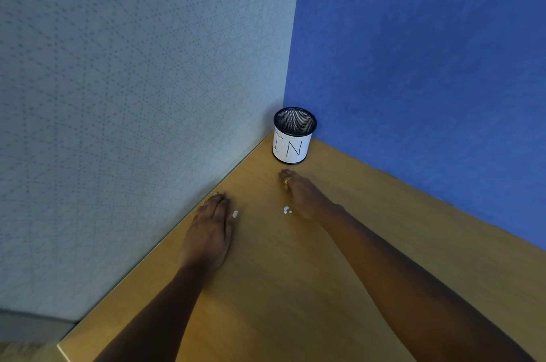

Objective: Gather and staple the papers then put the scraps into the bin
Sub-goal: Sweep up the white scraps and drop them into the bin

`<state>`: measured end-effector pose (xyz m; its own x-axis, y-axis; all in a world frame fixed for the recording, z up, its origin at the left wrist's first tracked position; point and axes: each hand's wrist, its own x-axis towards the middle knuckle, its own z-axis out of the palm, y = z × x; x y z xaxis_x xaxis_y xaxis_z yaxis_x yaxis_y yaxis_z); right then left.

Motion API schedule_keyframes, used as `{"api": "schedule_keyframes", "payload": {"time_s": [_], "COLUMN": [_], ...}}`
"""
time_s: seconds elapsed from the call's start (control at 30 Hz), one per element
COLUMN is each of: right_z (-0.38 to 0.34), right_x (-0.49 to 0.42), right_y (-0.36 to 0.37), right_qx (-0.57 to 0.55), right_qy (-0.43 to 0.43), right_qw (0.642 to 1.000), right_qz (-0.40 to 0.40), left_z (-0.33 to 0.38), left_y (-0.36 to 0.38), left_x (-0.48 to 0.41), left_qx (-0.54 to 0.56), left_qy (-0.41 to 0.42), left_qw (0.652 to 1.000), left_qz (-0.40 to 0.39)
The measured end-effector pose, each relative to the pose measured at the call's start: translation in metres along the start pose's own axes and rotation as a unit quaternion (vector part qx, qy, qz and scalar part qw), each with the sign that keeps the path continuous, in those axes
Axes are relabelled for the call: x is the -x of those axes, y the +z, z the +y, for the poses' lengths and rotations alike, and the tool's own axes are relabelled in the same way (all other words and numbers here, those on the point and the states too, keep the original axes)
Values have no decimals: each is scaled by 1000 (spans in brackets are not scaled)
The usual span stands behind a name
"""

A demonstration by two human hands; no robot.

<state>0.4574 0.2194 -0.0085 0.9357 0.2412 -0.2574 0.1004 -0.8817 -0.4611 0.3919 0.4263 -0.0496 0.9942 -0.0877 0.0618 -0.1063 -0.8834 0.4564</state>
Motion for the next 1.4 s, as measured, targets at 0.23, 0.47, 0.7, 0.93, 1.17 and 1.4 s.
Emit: {"api": "schedule_keyframes", "payload": {"time_s": [0.23,0.47,0.7,0.93,1.17,1.4], "right_z": [17,33,20,-24,-35,-31], "right_x": [27,51,62,62,56,62], "right_y": [10,20,28,64,57,44], "right_qx": [18,-31,-126,-28,15,91], "right_qy": [-61,-106,-9,108,105,47], "right_qw": [998,994,979,984,990,994], "right_qz": [1,27,159,140,91,41], "left_z": [0,0,2,4,4,5], "left_y": [0,0,-1,-3,-3,-4], "left_x": [-1,-1,1,1,1,1], "left_qx": [-2,-3,2,4,1,-5], "left_qy": [2,-3,-5,1,-3,-3], "left_qw": [1000,1000,1000,1000,1000,1000], "left_qz": [-8,-10,-11,1,-4,-10]}}
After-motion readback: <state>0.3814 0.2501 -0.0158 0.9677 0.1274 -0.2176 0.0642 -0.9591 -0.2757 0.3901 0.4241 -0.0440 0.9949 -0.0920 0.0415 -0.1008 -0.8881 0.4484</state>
